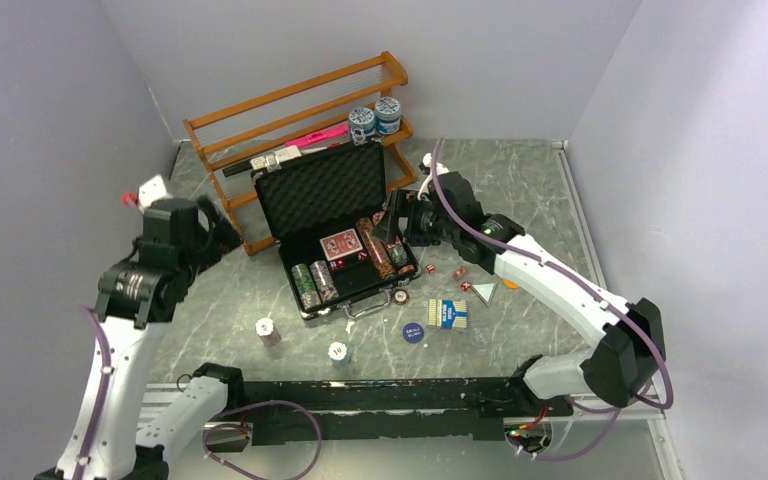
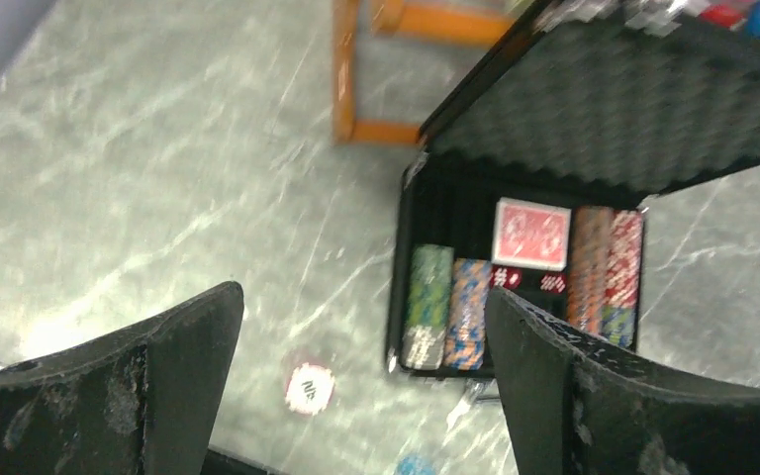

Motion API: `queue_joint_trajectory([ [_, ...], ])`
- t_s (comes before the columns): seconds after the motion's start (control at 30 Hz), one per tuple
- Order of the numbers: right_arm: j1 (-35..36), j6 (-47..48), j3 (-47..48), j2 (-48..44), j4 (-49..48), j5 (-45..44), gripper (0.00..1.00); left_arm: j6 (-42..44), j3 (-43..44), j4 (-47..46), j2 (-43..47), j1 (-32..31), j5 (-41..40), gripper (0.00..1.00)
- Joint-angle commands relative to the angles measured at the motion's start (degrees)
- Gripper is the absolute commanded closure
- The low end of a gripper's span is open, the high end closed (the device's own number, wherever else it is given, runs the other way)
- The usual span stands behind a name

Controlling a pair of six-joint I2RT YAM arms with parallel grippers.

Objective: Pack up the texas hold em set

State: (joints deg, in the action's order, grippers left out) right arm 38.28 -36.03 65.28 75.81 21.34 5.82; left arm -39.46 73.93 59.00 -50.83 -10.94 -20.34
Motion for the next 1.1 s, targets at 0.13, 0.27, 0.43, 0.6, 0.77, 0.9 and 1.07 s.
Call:
queue_joint_trajectory([
  [0.13,0.2,-1.0,1.8,4.7,-3.4,-0.1,0.16,-6.4,-18.7,9.0,6.1,0.0,8.4,0.03],
  [0.27,0.2,-1.2,0.7,4.7,-3.5,-0.3,0.17,-5.8,-25.2,7.4,5.2,0.0,12.8,0.03],
  [0.43,0.2,-0.7,-1.2,3.7,-3.5,-0.1,0.17,-5.1,-30.4,2.9,3.7,0.0,13.6,0.07],
  [0.6,0.2,0.7,-2.4,2.4,-3.6,1.0,0.17,-4.9,-33.4,-3.7,0.8,0.0,16.0,0.11],
  [0.77,0.2,1.1,-2.7,1.4,-2.8,0.1,0.17,-4.5,-36.1,-7.4,-1.7,0.0,19.2,0.27],
  [0.9,0.2,0.4,-3.8,0.6,-3.1,0.0,0.17,-4.6,-36.1,-7.1,-2.8,0.0,19.0,0.32],
  [1.07,0.2,0.2,-4.4,0.1,-3.0,-0.1,0.17,-4.8,-37.7,-6.1,-4.7,0.0,19.9,0.40],
])
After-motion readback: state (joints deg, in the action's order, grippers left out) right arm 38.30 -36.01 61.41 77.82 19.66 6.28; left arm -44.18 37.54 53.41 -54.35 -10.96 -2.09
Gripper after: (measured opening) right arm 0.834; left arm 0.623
